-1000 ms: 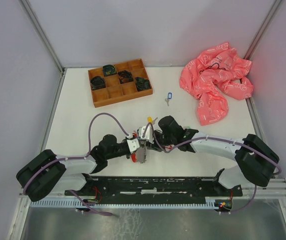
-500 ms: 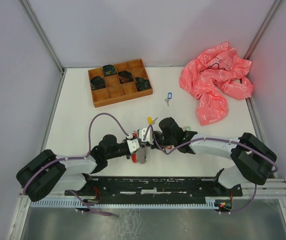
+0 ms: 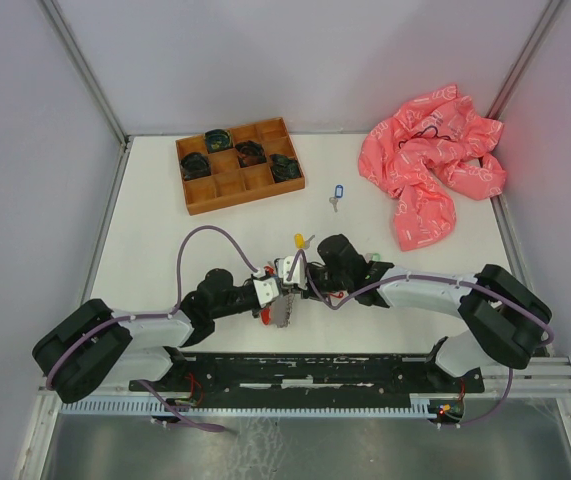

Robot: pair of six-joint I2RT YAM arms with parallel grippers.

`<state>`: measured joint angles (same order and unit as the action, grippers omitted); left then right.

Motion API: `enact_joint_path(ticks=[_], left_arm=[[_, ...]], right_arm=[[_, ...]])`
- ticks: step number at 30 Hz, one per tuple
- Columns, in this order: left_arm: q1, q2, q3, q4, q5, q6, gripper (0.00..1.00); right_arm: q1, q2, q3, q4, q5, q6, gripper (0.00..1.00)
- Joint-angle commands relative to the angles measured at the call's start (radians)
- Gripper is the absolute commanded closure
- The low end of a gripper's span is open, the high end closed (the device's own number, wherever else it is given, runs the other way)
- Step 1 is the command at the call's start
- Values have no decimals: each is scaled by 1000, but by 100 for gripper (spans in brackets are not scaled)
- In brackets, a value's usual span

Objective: Put the keys on the keyring

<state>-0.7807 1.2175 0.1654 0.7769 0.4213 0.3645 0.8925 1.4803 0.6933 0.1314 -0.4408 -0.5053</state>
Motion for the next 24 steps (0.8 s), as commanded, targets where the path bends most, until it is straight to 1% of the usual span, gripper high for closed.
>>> enact_joint_path(ticks=[1, 9, 16, 24], left_arm=[[-3, 15, 40, 40, 8, 10, 94], [-4, 32, 44, 41, -32, -10, 83], [-4, 46, 47, 42, -57, -24, 78], [-3, 64, 51, 62, -49, -35, 77]], right_arm=[[2, -18, 1, 44, -16, -27, 99], [1, -42, -17, 58, -1, -27, 99], [0, -52, -21, 61, 2, -24, 99], [0, -52, -23, 76, -17, -10, 99]])
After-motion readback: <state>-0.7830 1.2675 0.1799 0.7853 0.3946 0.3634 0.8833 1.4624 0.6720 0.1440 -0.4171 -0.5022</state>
